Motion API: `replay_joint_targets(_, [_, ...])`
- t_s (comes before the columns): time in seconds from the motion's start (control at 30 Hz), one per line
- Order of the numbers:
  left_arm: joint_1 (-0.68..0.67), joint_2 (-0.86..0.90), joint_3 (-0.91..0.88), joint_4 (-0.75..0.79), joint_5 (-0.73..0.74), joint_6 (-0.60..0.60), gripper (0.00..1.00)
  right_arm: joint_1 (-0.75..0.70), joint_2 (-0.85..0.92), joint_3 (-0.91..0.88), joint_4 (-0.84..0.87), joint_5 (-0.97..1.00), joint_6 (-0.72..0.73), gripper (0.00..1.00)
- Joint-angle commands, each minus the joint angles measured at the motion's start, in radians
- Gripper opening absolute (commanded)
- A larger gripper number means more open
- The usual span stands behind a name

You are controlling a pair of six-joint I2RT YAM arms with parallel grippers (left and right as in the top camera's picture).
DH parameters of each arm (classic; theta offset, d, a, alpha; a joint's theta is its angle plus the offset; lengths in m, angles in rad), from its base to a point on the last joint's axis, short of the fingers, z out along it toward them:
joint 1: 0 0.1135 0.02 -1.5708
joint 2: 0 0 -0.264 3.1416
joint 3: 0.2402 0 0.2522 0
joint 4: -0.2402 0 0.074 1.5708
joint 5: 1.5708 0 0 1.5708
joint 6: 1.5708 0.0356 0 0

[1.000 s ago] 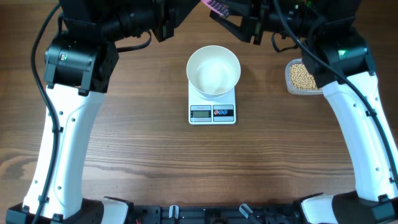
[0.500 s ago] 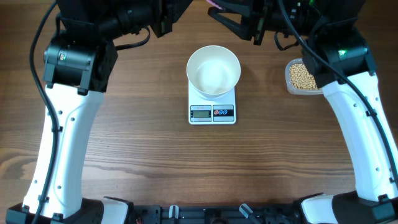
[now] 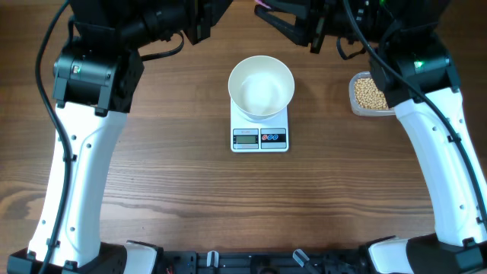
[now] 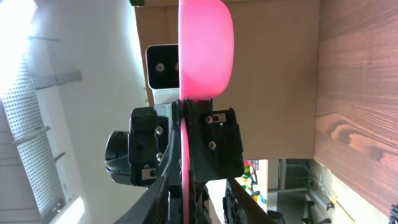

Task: Scoop item into bowl and weigh 150g on scale
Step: 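Grasp the scoop handle with the right gripper and release the left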

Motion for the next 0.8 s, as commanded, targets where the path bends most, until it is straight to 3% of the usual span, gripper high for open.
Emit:
replay_joint_targets(0.0, [0.007,-0.002,0.012,0.006,-0.012,0.016,0.04,0.0,0.002,0.002,0.009,0.013,0.014,0.29])
replay_joint_targets(0.77, [-0.013,-0.002,0.012,-0.005,-0.035,0.005,0.04,0.003,0.002,0.002,0.038,0.074,0.04,0.25])
